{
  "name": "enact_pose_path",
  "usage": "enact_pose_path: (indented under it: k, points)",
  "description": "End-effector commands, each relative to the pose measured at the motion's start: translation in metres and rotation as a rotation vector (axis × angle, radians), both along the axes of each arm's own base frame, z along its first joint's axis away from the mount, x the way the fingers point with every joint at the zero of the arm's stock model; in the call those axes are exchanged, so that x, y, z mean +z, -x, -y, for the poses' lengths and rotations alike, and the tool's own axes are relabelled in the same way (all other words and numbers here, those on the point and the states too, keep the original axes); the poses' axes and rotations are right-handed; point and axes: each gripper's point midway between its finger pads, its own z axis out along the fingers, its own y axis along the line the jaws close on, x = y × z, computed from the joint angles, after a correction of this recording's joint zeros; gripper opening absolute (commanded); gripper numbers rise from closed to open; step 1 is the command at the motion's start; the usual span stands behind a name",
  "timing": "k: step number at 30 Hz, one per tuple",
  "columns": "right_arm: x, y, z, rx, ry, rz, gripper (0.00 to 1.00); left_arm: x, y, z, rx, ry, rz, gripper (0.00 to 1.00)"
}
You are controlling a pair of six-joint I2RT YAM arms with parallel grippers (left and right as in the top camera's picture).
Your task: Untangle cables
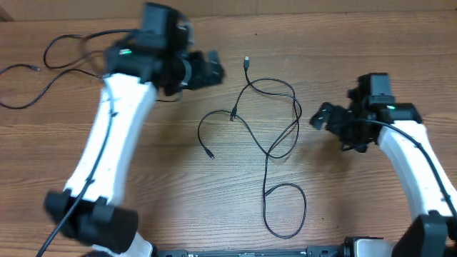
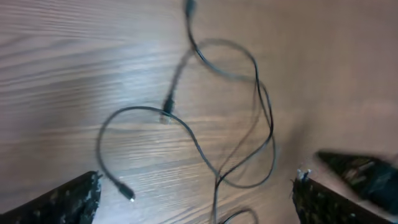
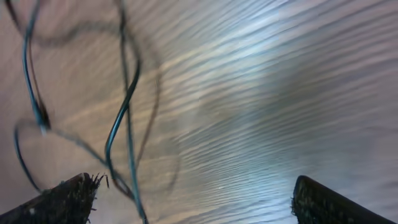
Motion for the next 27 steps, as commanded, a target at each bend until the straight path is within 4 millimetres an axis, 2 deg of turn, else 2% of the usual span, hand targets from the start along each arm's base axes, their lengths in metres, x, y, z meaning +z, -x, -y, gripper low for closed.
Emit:
enact_pose_path:
  k: [1,4,6,14,17,21,24,27]
  points:
    - [0.031,-0.005,0.035,-0.157,0.019,0.090,1.00,-0.020,0.012,0.044,-0.235,-0.052,0.036,0.96]
    - [0.039,-0.002,0.053,-0.220,-0.015,0.113,1.00,-0.041,0.022,0.080,-0.382,-0.104,0.059,0.91]
    - [0.039,0.000,0.060,-0.249,-0.045,0.111,1.00,-0.062,0.026,0.097,-0.418,-0.168,0.053,0.87]
    - [0.039,0.002,0.068,-0.278,-0.057,0.110,1.00,-0.143,0.057,0.151,-0.563,-0.269,-0.053,0.83]
    - [0.039,0.002,0.068,-0.278,-0.057,0.110,1.00,-0.167,0.067,0.164,-0.600,-0.287,-0.081,0.73]
    - [0.039,0.002,0.068,-0.277,-0.057,0.110,1.00,-0.185,0.068,0.170,-0.598,-0.291,-0.098,0.66]
    - [0.039,0.002,0.068,-0.277,-0.057,0.109,1.00,-0.190,0.066,0.173,-0.571,-0.284,-0.106,0.64]
    - [0.039,0.002,0.068,-0.277,-0.057,0.109,1.00,-0.191,0.063,0.175,-0.547,-0.272,-0.104,0.51]
